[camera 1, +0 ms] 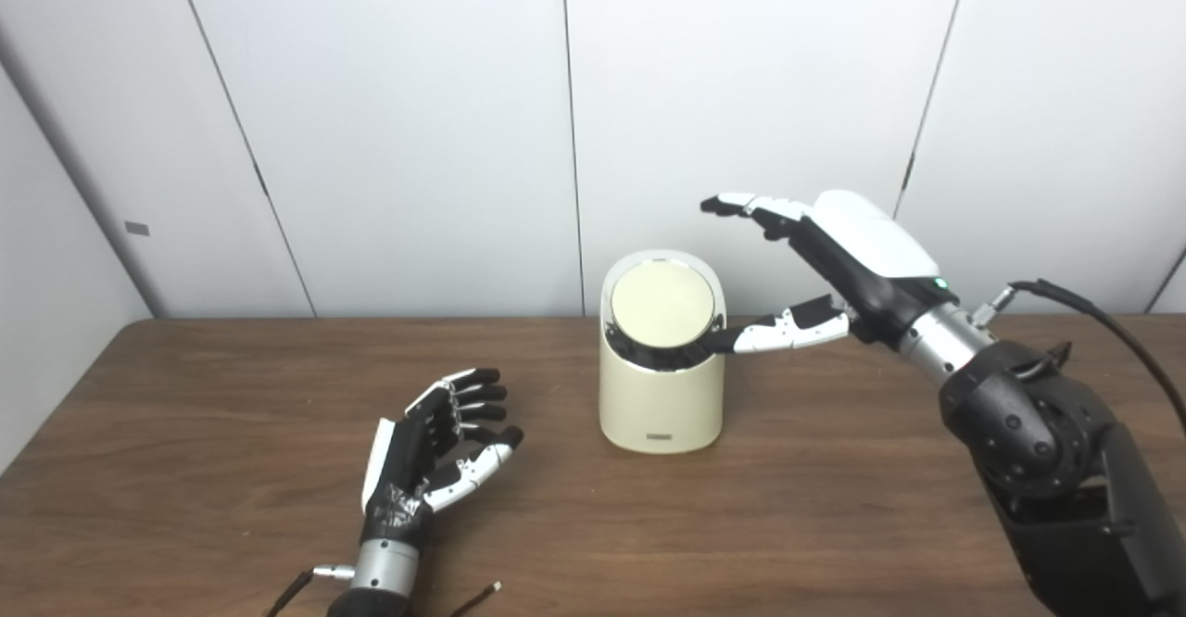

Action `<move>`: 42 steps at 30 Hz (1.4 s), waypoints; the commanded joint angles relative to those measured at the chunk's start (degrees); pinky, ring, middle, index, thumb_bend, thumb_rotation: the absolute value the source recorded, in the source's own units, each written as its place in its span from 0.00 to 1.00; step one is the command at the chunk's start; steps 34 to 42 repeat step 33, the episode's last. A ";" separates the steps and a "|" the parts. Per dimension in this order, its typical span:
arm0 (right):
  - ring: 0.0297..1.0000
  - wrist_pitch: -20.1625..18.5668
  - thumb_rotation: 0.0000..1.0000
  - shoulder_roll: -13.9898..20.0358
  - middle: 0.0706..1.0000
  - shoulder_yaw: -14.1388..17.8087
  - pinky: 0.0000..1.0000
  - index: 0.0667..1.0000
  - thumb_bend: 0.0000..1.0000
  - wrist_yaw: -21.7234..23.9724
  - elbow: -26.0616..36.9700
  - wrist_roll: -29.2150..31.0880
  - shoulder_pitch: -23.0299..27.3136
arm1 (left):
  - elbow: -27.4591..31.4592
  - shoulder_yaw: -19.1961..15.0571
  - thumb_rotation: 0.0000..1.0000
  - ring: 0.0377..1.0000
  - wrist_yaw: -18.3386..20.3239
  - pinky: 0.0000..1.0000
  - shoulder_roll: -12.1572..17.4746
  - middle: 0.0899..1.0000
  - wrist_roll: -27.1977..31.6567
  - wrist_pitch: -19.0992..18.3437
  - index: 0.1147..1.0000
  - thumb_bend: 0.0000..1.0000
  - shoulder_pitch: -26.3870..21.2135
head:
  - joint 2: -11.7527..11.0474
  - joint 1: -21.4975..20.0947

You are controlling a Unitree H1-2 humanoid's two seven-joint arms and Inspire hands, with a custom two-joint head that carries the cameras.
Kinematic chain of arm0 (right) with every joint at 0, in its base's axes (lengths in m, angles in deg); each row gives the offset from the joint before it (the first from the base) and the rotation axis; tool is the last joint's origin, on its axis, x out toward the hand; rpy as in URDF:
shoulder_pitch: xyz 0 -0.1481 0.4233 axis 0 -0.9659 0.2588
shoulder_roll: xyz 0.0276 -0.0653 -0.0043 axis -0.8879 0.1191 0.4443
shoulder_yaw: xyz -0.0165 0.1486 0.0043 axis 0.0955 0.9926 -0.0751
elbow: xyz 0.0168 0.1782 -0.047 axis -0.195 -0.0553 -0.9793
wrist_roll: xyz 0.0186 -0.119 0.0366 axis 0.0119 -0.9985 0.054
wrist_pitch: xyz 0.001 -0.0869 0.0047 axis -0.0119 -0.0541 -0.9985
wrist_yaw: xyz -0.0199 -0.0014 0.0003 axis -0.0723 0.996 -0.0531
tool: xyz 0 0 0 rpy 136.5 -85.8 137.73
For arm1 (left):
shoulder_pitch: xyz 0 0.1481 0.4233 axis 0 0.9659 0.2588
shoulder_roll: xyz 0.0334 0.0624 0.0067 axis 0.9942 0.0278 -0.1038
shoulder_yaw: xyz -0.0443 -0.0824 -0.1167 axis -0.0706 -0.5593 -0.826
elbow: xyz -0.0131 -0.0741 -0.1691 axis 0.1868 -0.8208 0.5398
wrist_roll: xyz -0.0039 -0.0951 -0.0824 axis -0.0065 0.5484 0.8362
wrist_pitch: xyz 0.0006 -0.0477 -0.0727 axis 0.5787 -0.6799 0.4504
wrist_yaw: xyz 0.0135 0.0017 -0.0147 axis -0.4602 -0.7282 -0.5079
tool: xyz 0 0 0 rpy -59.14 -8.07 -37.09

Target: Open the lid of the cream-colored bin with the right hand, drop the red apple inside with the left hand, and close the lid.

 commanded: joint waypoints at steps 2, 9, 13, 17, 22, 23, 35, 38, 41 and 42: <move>0.82 1.25 0.47 0.79 0.85 2.91 0.69 0.86 0.66 -3.70 -0.07 2.68 -1.12 | -2.07 0.29 0.08 0.63 0.15 0.53 -0.70 0.66 0.97 0.65 0.69 0.59 2.72 | 0.01 0.07; 0.86 2.02 0.33 -0.80 0.90 7.28 0.73 0.90 0.72 -5.57 -4.93 14.38 -9.45 | -2.31 0.11 0.04 0.63 0.69 0.52 -0.56 0.66 1.74 1.78 0.68 0.58 2.68 | -0.44 0.22; 0.83 5.07 0.34 -1.62 0.88 8.39 0.68 0.91 0.76 -5.96 -7.96 21.17 -12.58 | -1.65 0.25 0.04 0.63 0.85 0.52 -0.45 0.66 2.18 1.59 0.68 0.59 2.88 | -0.27 0.06; 0.81 7.88 0.31 -2.83 0.86 9.05 0.70 0.89 0.79 -7.43 -9.44 24.83 -15.34 | -1.94 0.34 0.08 0.63 0.70 0.54 -0.19 0.66 1.85 2.42 0.68 0.60 2.79 | -0.53 -0.34; 0.81 12.04 0.25 -3.53 0.86 8.18 0.70 0.90 0.78 -9.54 -12.24 24.70 -17.45 | -2.64 0.29 0.03 0.62 0.74 0.51 0.14 0.66 1.89 3.40 0.68 0.58 2.49 | -0.66 -0.85; 0.82 12.57 0.23 -3.56 0.87 8.02 0.70 0.90 0.77 -9.80 -12.72 24.67 -17.60 | -2.72 0.28 0.04 0.62 0.72 0.51 0.19 0.66 1.88 3.49 0.68 0.59 2.44 | -0.72 -0.89; 0.82 17.04 0.16 -4.33 0.89 8.00 0.73 0.90 0.76 -12.47 -16.62 26.25 -18.71 | -3.21 0.40 0.02 0.63 1.60 0.51 1.31 0.66 1.90 5.93 0.67 0.60 2.40 | -1.13 -1.70; 0.82 17.04 0.16 -4.33 0.89 8.00 0.73 0.90 0.76 -12.47 -16.62 26.25 -18.71 | -3.21 0.40 0.02 0.63 1.60 0.51 1.31 0.66 1.90 5.93 0.67 0.60 2.40 | -1.13 -1.70; 0.82 17.04 0.16 -4.33 0.89 8.00 0.73 0.90 0.76 -12.47 -16.62 26.25 -18.71 | -3.21 0.40 0.02 0.63 1.60 0.51 1.31 0.66 1.90 5.93 0.67 0.60 2.40 | -1.13 -1.70; 0.82 17.04 0.16 -4.33 0.89 8.00 0.73 0.90 0.76 -12.47 -16.62 26.25 -18.71 | -3.21 0.40 0.02 0.63 1.60 0.51 1.31 0.66 1.90 5.93 0.67 0.60 2.40 | -1.13 -1.70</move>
